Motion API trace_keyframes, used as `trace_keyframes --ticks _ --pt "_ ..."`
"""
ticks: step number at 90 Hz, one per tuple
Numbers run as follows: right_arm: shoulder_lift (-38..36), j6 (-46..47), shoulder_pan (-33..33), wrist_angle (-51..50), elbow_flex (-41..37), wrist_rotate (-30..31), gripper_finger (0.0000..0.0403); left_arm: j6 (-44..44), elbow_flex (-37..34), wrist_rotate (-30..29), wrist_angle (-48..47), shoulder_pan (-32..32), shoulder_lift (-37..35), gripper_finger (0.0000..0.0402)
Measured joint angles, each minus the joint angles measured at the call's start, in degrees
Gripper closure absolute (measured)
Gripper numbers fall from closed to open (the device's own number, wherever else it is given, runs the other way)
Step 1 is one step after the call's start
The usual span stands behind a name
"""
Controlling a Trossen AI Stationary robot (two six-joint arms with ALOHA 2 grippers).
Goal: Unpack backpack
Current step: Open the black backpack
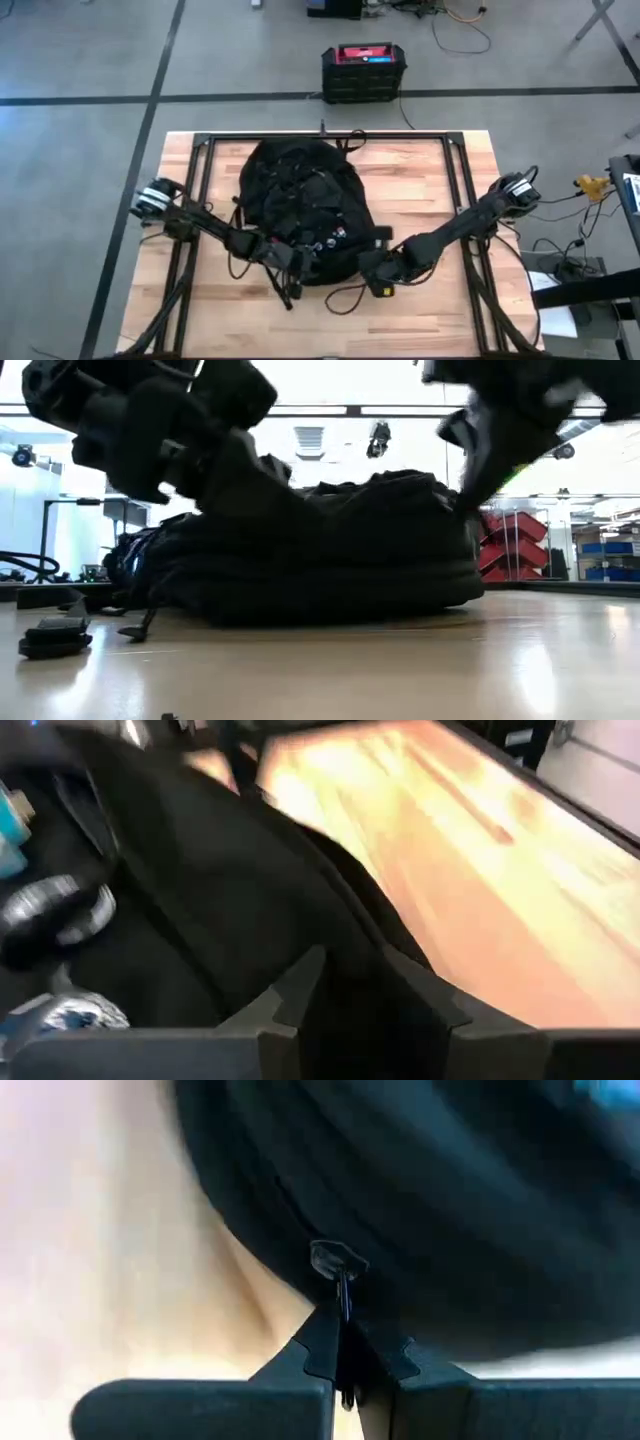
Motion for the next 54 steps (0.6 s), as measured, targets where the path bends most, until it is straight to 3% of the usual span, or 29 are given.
trace_keyframes --ticks 13,21,35,45,54 --pt "-1.9 6.3 -0.3 -12.4 0.1 9.7 0.0403 -3.7 0.0 -0.1 -2.7 -0.9 0.0 0.0324" --pt "-2.4 8.1 -0.7 -13.2 -0.1 11.0 0.0403 -4.8 -0.2 -0.2 -4.2 -1.2 -0.3 0.0324" --pt "-2.3 1.9 -0.3 -1.4 -0.3 6.1 0.0403 -5.4 -0.6 -0.4 -16.5 -1.6 -6.2 0.0324" --pt "-1.0 -2.5 -0.2 9.0 -0.3 2.3 0.0403 -3.7 -1.1 -1.5 -28.0 -1.8 -15.5 0.0324" --pt "0.9 -6.1 -0.2 16.7 -0.3 0.6 0.0403 0.5 -1.3 -4.9 -31.3 -1.6 -25.2 0.0324"
